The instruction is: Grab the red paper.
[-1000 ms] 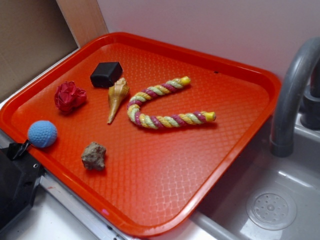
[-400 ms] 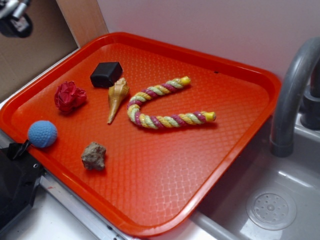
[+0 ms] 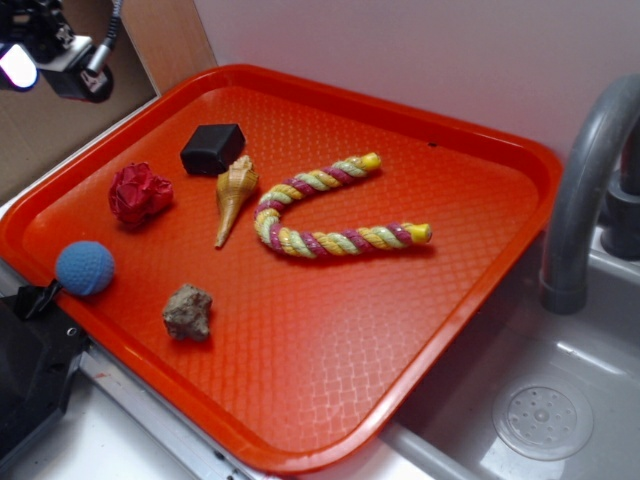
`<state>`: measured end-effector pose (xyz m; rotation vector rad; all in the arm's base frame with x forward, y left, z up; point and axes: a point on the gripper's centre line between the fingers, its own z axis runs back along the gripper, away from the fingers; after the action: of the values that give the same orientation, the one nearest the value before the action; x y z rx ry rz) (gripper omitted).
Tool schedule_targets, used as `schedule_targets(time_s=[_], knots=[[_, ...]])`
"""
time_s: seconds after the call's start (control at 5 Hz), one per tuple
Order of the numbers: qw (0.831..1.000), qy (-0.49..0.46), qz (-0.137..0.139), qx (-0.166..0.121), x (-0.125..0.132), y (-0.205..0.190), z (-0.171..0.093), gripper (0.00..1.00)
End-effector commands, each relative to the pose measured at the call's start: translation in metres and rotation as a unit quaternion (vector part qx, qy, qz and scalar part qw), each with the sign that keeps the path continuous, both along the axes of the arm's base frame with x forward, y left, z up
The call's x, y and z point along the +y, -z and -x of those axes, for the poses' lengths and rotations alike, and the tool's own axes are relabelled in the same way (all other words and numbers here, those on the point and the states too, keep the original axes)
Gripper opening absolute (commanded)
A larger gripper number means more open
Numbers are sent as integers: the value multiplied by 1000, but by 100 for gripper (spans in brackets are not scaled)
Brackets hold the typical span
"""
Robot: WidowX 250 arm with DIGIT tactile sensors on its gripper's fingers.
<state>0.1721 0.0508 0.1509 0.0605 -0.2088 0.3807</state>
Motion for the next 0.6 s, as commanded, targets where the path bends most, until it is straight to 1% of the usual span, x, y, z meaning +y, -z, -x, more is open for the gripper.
schedule_targets(time_s=[0.0, 0.2, 0.4], knots=[[999, -2, -24, 29, 18, 30, -17, 100], [997, 0, -53, 48, 21, 47, -21, 100], [995, 6, -72, 64, 24, 62, -21, 100]])
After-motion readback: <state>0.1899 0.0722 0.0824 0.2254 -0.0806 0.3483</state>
